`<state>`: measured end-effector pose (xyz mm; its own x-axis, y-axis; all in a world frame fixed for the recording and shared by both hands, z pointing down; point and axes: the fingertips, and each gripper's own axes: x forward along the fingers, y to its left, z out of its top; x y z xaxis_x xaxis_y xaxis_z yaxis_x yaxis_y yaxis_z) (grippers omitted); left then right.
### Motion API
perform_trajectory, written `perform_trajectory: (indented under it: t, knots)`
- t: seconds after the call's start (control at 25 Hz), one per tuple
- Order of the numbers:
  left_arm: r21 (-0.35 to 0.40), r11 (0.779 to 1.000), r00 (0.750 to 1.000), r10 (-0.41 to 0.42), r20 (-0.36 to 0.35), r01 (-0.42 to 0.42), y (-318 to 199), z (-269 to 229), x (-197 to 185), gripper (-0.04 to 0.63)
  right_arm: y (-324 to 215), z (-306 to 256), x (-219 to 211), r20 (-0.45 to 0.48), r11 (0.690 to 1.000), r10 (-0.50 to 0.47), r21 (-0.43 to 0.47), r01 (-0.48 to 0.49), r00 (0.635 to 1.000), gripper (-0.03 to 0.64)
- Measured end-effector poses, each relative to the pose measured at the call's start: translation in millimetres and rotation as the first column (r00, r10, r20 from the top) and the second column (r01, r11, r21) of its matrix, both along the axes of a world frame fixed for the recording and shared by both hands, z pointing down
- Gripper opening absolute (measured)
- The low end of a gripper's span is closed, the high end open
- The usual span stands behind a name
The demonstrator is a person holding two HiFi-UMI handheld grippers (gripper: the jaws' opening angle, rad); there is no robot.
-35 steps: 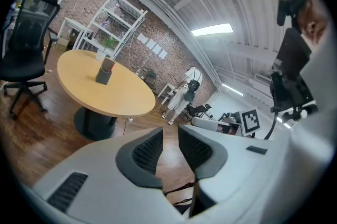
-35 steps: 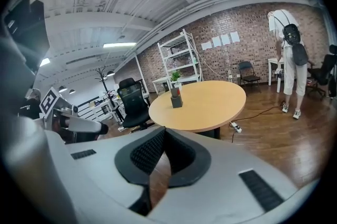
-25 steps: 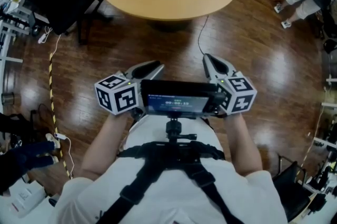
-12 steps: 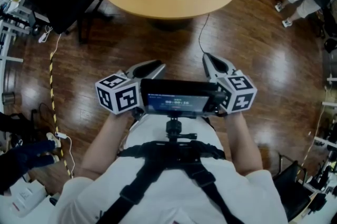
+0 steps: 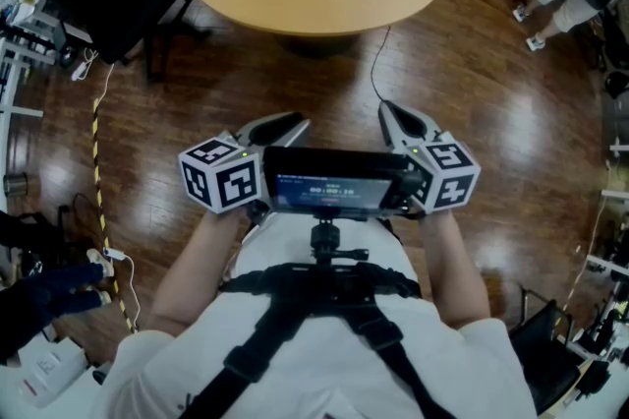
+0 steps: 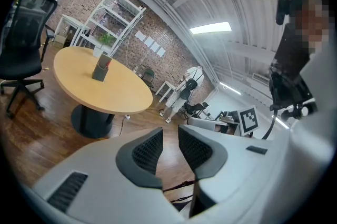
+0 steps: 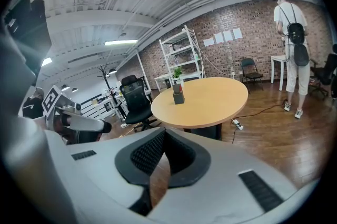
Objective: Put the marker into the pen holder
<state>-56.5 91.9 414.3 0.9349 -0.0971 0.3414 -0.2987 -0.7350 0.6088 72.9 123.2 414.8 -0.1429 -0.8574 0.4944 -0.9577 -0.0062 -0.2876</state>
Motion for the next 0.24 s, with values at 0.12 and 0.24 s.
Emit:
perform_trajectory:
  t: [0.12, 0.24]
  knots:
    - [0.001, 1.0, 1.0, 0.003, 0.001, -0.003, -0.4, 0.8, 1.3, 0.1, -1.0, 0.5, -0.6, 0.004, 1.0, -0.004, -0.002, 0.004, 1.0, 0.003]
    - [0.002, 1.0, 1.0, 0.007, 0.001, -0.007, -1.1, 1.7, 2.4, 0.099, -2.1, 1.3, -1.3, 0.006, 1.0, -0.008, -0.003, 0.008, 1.0, 0.003]
